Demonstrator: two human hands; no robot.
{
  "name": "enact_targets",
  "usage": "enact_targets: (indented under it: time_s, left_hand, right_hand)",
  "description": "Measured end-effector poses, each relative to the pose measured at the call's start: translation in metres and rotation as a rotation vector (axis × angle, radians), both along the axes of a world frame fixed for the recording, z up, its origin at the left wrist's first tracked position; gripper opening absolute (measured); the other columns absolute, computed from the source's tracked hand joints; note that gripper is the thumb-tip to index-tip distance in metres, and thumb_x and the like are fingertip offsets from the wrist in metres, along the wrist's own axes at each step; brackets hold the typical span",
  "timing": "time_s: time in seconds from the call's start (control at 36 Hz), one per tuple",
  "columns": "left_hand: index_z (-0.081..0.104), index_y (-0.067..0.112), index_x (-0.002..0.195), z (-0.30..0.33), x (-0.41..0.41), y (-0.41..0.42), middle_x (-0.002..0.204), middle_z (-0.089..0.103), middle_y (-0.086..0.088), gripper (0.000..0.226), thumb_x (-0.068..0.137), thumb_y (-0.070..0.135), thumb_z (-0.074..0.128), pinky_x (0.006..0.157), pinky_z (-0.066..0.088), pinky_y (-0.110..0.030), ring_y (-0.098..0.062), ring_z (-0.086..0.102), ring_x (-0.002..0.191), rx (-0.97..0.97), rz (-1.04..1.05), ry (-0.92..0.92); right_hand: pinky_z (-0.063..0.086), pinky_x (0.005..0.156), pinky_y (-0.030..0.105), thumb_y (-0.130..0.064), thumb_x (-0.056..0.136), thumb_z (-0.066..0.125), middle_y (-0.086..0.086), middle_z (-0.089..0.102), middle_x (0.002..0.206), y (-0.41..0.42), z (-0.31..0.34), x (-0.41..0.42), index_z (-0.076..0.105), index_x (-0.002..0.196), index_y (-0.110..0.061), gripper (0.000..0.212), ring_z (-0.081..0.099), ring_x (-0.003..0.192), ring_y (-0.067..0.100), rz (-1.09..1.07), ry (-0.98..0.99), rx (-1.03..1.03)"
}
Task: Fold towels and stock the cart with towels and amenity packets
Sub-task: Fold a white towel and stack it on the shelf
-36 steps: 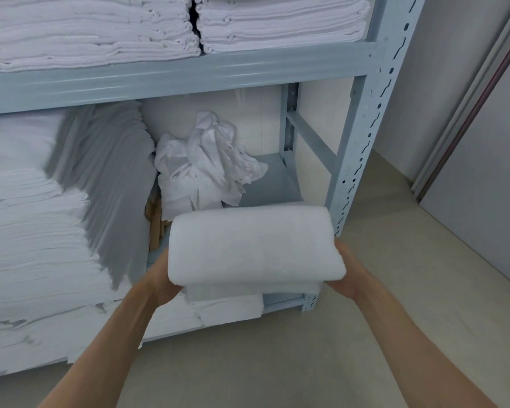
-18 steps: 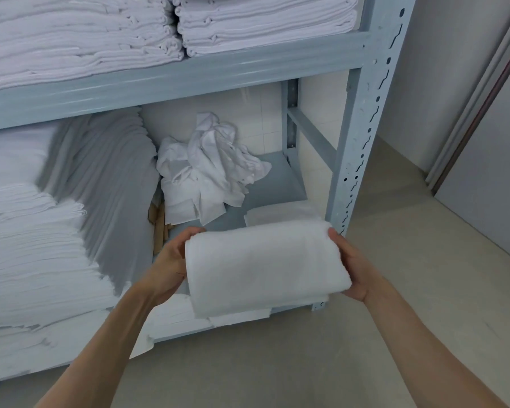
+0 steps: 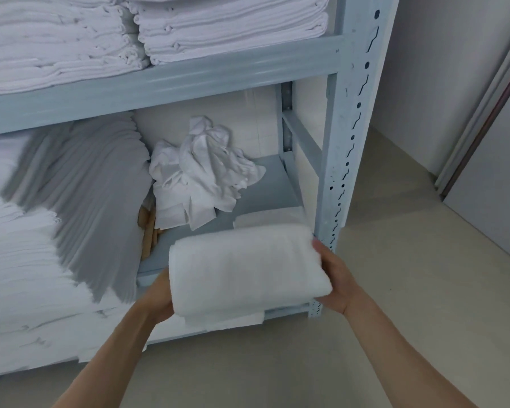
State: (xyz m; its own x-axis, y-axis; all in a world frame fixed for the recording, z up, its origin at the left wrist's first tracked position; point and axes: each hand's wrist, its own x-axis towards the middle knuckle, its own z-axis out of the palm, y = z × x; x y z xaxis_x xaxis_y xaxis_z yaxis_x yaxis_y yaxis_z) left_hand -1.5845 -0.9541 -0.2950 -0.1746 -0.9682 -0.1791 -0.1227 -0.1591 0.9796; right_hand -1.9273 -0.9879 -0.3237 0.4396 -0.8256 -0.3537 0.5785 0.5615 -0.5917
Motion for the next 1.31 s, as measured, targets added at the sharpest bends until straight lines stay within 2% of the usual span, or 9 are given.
enact_targets:
  time_s: [0.08, 0.22, 0.36, 0.53, 0.72, 0.83, 1.06, 1.17, 1.31]
  left_hand:
    - [0.058, 0.007, 0.115, 0.004, -0.019, -0.007, 0.086, 0.075, 0.001, 0.025, 0.099, -0.008, 0.046, 0.058, 0.058, -0.023, -0.009, 0.074, 0.074, 0.108, 0.181, 0.058]
    - [0.075, 0.031, 0.105, 0.02, -0.047, -0.008, 0.094, 0.078, 0.007, 0.027, 0.094, 0.011, 0.06, 0.065, 0.059, -0.024, -0.015, 0.073, 0.09, -0.022, 0.145, 0.1]
    - [0.073, 0.034, 0.099, 0.036, -0.051, -0.01, 0.102, 0.069, -0.007, 0.02, 0.084, 0.046, 0.073, 0.077, 0.057, -0.034, -0.025, 0.065, 0.094, -0.159, 0.045, 0.135]
    - [0.061, 0.013, 0.121, 0.036, -0.041, -0.022, 0.094, 0.074, 0.002, 0.051, 0.078, 0.041, 0.065, 0.079, 0.059, -0.037, -0.019, 0.071, 0.09, -0.161, 0.224, 0.144]
    - [0.078, 0.026, 0.09, 0.027, -0.026, -0.053, 0.08, 0.074, -0.003, 0.025, 0.095, 0.025, 0.054, 0.057, 0.058, -0.032, -0.021, 0.071, 0.069, 0.018, 0.414, 0.306]
    - [0.07, 0.014, 0.08, 0.011, -0.008, -0.084, 0.078, 0.063, -0.012, 0.03, 0.101, 0.015, 0.05, 0.064, 0.049, -0.036, -0.027, 0.058, 0.067, 0.187, 0.483, 0.174]
    - [0.07, 0.013, 0.102, -0.018, 0.029, -0.119, 0.079, 0.077, -0.005, 0.017, 0.094, 0.011, 0.055, 0.049, 0.056, -0.028, -0.017, 0.074, 0.065, 0.391, 0.056, 0.239]
    - [0.078, 0.026, 0.104, -0.032, 0.04, -0.142, 0.107, 0.076, -0.008, 0.028, 0.082, 0.044, 0.075, 0.069, 0.06, -0.033, -0.02, 0.074, 0.091, 0.358, 0.029, 0.314]
    - [0.065, 0.033, 0.13, -0.058, 0.051, -0.177, 0.136, 0.063, -0.008, 0.09, 0.07, 0.094, 0.039, 0.092, 0.056, -0.038, -0.028, 0.06, 0.126, 0.471, -0.025, 0.445]
  right_hand:
    - [0.057, 0.085, 0.043, -0.065, 0.093, 0.05, 0.009, 0.069, 0.124, -0.008, -0.003, -0.011, 0.073, 0.12, -0.017, 0.06, 0.067, 0.113, 0.028, -0.094, -0.058, 0.133]
    - [0.05, 0.044, 0.015, -0.011, 0.082, 0.062, 0.008, 0.065, 0.067, -0.011, -0.005, -0.015, 0.073, 0.066, -0.009, 0.019, 0.066, 0.05, 0.002, -0.038, 0.245, -0.046]
    - [0.06, 0.062, 0.035, -0.036, 0.106, 0.039, 0.006, 0.078, 0.097, -0.022, -0.002, -0.027, 0.082, 0.092, -0.022, 0.048, 0.075, 0.087, 0.022, 0.061, 0.137, -0.008]
    - [0.054, 0.094, 0.044, -0.085, 0.078, 0.041, 0.006, 0.058, 0.141, -0.039, 0.009, -0.022, 0.065, 0.13, -0.027, 0.081, 0.055, 0.13, 0.028, 0.172, 0.059, -0.043]
    - [0.056, 0.091, 0.039, -0.045, 0.062, 0.091, 0.01, 0.063, 0.134, -0.05, -0.002, -0.006, 0.059, 0.133, -0.011, 0.085, 0.06, 0.124, 0.027, 0.28, 0.157, -0.144]
    - [0.059, 0.083, 0.038, -0.016, 0.078, 0.079, 0.007, 0.07, 0.123, -0.075, 0.003, 0.02, 0.059, 0.13, -0.011, 0.056, 0.068, 0.111, 0.024, 0.171, 0.381, -0.151]
    - [0.06, 0.076, 0.039, -0.02, 0.082, 0.076, 0.012, 0.071, 0.119, -0.129, 0.008, 0.052, 0.073, 0.115, -0.012, 0.035, 0.07, 0.105, 0.028, 0.034, 0.331, 0.023]
    - [0.06, 0.072, 0.036, -0.023, 0.085, 0.074, 0.014, 0.07, 0.121, -0.146, 0.001, 0.053, 0.077, 0.109, -0.01, 0.027, 0.07, 0.105, 0.028, 0.017, 0.283, 0.108]
    - [0.059, 0.079, 0.036, -0.03, 0.092, 0.069, 0.013, 0.065, 0.131, -0.162, -0.011, 0.048, 0.059, 0.133, -0.009, 0.046, 0.065, 0.117, 0.028, 0.019, 0.331, 0.109]
